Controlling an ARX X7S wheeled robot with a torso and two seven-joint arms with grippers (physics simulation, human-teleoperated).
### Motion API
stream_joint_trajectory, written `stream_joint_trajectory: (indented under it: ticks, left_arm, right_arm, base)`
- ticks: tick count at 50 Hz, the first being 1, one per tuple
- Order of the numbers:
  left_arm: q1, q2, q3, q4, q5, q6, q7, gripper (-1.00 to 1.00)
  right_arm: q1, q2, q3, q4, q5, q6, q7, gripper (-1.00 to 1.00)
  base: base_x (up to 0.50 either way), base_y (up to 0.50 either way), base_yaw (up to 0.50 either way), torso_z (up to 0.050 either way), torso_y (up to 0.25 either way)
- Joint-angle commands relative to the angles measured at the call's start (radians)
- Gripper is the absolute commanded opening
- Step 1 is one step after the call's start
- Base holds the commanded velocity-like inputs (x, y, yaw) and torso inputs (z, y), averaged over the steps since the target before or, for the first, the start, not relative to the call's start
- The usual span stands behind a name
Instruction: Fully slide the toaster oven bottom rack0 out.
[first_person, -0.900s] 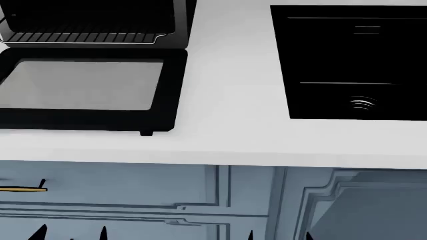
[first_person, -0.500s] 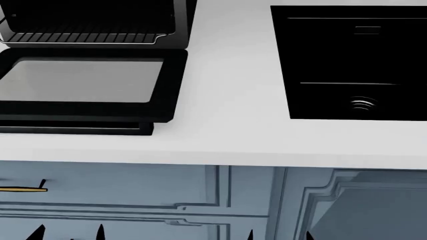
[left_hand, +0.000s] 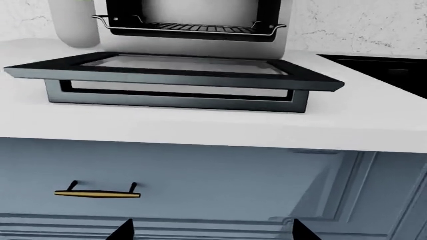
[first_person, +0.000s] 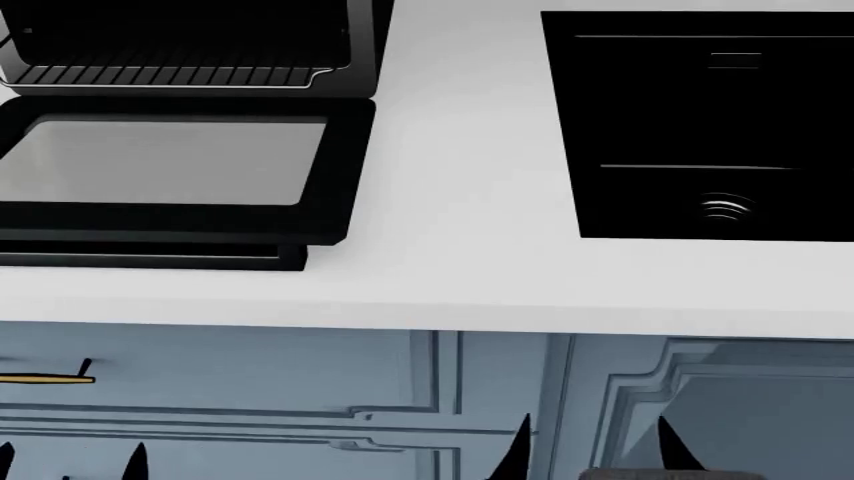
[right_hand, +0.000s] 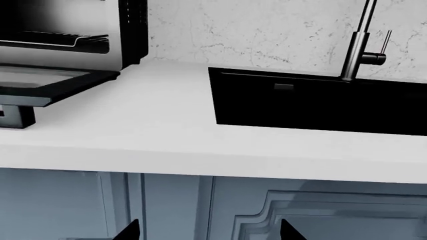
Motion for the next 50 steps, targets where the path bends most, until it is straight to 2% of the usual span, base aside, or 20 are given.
stream_joint_trajectory:
  ticks: [1,2,3,5,7,11,13,18,21,29,35,40,45,50]
  left_arm:
    - [-0.103,-0.056,-0.191,0.379,-0.264,-0.497,-0.084,1.00]
    - [-0.130,-0.116,-0.226,0.380,-0.414,-0.508,-0.190,1.00]
    - [-0.163,-0.192,-0.247,0.380,-0.564,-0.505,-0.325,1.00]
    - [-0.224,-0.280,-0.268,0.379,-0.829,-0.504,-0.496,1.00]
    - [-0.297,-0.338,-0.318,0.370,-1.040,-0.524,-0.629,1.00]
    - [-0.382,-0.455,-0.353,0.338,-1.286,-0.499,-0.791,1.00]
    - [-0.421,-0.497,-0.353,0.316,-1.356,-0.479,-0.836,1.00]
    - [-0.487,-0.544,-0.344,0.230,-1.353,-0.487,-0.819,1.00]
    - [-0.601,-0.588,-0.281,0.181,-1.365,-0.508,-0.828,1.00]
    - [-0.797,-0.626,-0.165,0.046,-1.415,-0.531,-0.836,1.00]
    - [-0.917,-0.607,-0.072,-0.044,-1.377,-0.561,-0.805,1.00]
    - [-0.963,-0.592,-0.020,-0.094,-1.332,-0.581,-0.768,1.00]
    - [-1.051,-0.591,0.036,-0.091,-1.329,-0.617,-0.750,1.00]
    - [-1.094,-0.585,0.048,-0.126,-1.395,-0.611,-0.792,1.00]
  right_arm:
    - [0.164,0.145,0.031,-0.317,0.278,0.466,0.235,1.00]
    - [0.230,0.249,0.078,-0.317,0.428,0.469,0.385,1.00]
    - [0.296,0.310,0.116,-0.317,0.578,0.490,0.535,1.00]
    - [0.379,0.347,0.169,-0.306,0.878,0.529,0.835,1.00]
    - [0.469,0.405,0.163,-0.267,1.178,0.510,1.113,1.00]
    - [0.625,0.527,0.061,-0.223,1.778,0.419,1.360,1.00]
    - [0.681,0.566,0.034,-0.205,1.932,0.376,1.401,1.00]
    - [0.823,0.663,-0.043,-0.151,2.035,0.319,1.413,1.00]
    - [0.919,0.711,-0.077,-0.086,2.082,0.324,1.394,1.00]
    - [1.087,0.745,-0.127,0.061,2.099,0.377,1.316,1.00]
    - [1.182,0.733,-0.162,0.197,2.046,0.456,1.223,1.00]
    - [1.227,0.731,-0.159,0.274,2.000,0.483,1.170,1.00]
    - [1.285,0.731,-0.168,0.331,1.982,0.492,1.155,1.00]
    - [1.290,0.738,-0.182,0.320,1.997,0.487,1.170,1.00]
  base:
    - [0.00,0.00,0.00,0.000,0.000]
    - [0.00,0.00,0.00,0.000,0.000]
    - [0.00,0.00,0.00,0.000,0.000]
    - [0.00,0.00,0.00,0.000,0.000]
    - [0.00,0.00,0.00,0.000,0.000]
    - [0.00,0.00,0.00,0.000,0.000]
    - [0.00,0.00,0.00,0.000,0.000]
    - [0.00,0.00,0.00,0.000,0.000]
    - [0.00,0.00,0.00,0.000,0.000]
    - [0.00,0.00,0.00,0.000,0.000]
    - [0.00,0.00,0.00,0.000,0.000]
    - [0.00,0.00,0.00,0.000,0.000]
    - [0.00,0.00,0.00,0.000,0.000]
    - [0.34,0.00,0.00,0.000,0.000]
